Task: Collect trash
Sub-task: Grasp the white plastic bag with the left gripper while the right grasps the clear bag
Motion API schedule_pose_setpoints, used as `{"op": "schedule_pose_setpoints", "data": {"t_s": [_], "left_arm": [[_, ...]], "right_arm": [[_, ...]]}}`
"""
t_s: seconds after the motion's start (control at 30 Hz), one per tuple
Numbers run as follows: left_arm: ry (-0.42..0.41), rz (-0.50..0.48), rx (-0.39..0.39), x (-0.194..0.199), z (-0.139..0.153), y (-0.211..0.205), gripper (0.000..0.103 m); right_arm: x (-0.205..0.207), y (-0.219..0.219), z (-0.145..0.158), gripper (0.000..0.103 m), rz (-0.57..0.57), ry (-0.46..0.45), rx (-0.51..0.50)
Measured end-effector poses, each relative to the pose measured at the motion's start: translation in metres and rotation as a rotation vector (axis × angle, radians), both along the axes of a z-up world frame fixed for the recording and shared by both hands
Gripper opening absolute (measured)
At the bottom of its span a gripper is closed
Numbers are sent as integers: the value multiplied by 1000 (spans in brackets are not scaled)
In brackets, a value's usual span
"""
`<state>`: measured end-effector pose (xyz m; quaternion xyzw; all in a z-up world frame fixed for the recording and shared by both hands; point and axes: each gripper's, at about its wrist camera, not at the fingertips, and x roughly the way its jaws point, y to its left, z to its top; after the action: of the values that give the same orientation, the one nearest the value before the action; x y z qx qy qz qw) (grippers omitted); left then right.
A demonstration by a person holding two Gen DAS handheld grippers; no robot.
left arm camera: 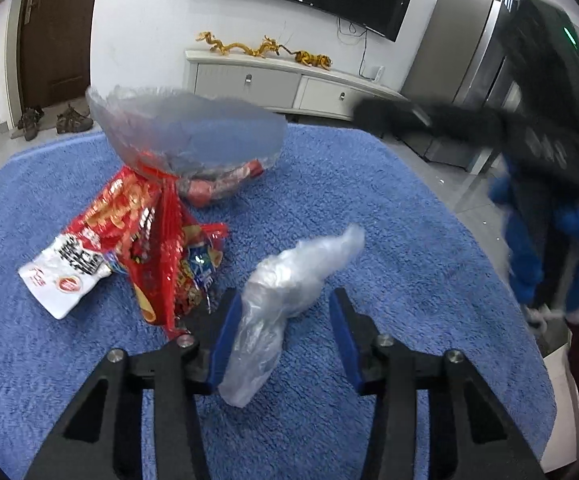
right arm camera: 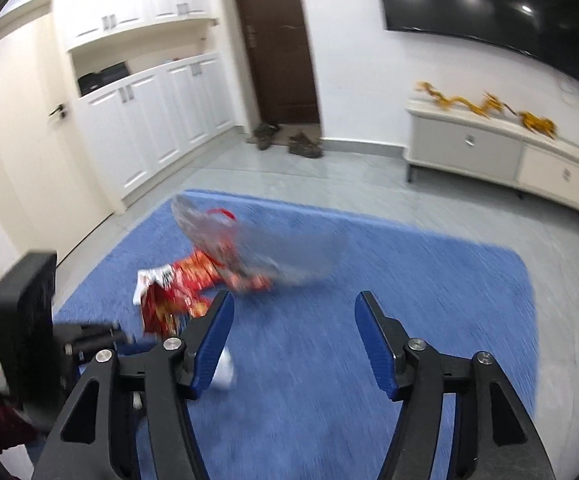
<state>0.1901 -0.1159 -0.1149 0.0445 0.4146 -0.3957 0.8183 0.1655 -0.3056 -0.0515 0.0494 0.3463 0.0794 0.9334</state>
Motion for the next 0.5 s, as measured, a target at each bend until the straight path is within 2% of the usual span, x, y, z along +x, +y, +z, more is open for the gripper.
{"op": "schedule_pose_setpoints", "data": {"t_s": [0.1, 0.2, 0.33, 0.5], "left_arm": [[26, -9, -3, 1, -5, 0, 36], [48, -9, 1, 4, -9, -1, 32], [63, -6, -17, 5, -10, 3, 29], [77, -4, -30, 5, -13, 11, 21]], "right_arm": [[32, 13, -1, 72, 62, -18, -5], [62, 27, -8, 74, 125, -18, -13], [94, 42, -31, 74, 195, 39, -27], [104, 52, -63, 72, 251, 118, -60]]}}
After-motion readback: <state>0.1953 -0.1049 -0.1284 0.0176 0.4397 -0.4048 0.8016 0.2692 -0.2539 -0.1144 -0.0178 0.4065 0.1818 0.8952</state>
